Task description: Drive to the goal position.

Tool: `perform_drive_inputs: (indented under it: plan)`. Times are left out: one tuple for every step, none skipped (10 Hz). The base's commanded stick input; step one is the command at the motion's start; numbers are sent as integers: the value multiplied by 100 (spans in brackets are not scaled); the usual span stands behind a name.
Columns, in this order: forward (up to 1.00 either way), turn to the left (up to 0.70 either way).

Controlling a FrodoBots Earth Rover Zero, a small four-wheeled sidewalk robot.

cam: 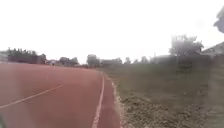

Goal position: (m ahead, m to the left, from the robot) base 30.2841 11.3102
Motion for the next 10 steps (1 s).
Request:
perform_drive_inputs:
  plan:
    - [70,34]
    - [70,35]
    - [70,35]
    - [70,35]
    - [70,35]
    - [70,35]
    - [70,35]
    - [70,35]
    - [70,35]
    - [70,35]
